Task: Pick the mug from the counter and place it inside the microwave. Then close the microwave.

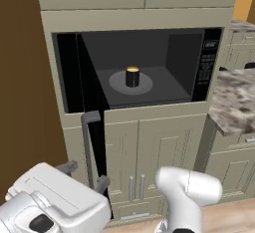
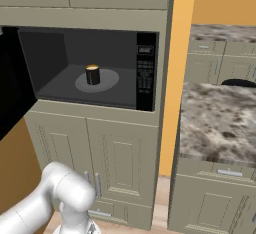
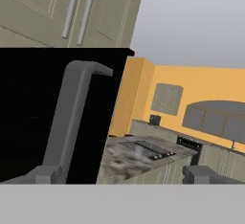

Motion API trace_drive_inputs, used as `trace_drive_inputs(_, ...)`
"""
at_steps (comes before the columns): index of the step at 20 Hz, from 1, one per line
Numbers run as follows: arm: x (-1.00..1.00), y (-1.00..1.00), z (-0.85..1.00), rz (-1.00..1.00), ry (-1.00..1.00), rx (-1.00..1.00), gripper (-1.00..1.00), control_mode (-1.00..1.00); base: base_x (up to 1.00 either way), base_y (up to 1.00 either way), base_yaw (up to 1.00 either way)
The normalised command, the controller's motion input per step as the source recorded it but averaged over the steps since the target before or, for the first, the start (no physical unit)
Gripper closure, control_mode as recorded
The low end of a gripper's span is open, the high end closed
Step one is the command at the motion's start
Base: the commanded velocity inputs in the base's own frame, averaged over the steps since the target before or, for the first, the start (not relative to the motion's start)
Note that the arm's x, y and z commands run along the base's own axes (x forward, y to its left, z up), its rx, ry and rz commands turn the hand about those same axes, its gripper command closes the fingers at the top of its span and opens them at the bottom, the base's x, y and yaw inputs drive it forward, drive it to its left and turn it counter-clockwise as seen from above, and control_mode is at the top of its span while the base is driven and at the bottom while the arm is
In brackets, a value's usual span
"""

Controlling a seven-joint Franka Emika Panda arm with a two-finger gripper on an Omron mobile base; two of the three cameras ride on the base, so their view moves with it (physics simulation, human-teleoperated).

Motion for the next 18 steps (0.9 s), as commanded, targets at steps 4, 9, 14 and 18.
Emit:
trace_drive_inputs(4, 0.43, 0.23, -0.26, 0.00, 0.03, 0.00, -1.00, -1.00, 0.00, 0.00, 0.00)
trace_drive_inputs(9, 0.37, 0.29, -0.23, 0.00, 0.03, 0.00, -1.00, -1.00, 0.00, 0.00, 0.00)
trace_drive_inputs(14, 0.17, 0.36, -0.17, -0.01, 0.00, 0.00, -1.00, -1.00, 0.00, 0.00, 0.00)
trace_drive_inputs(18, 0.12, 0.15, -0.04, -0.08, 0.00, 0.00, -1.00, -1.00, 0.00, 0.00, 0.00)
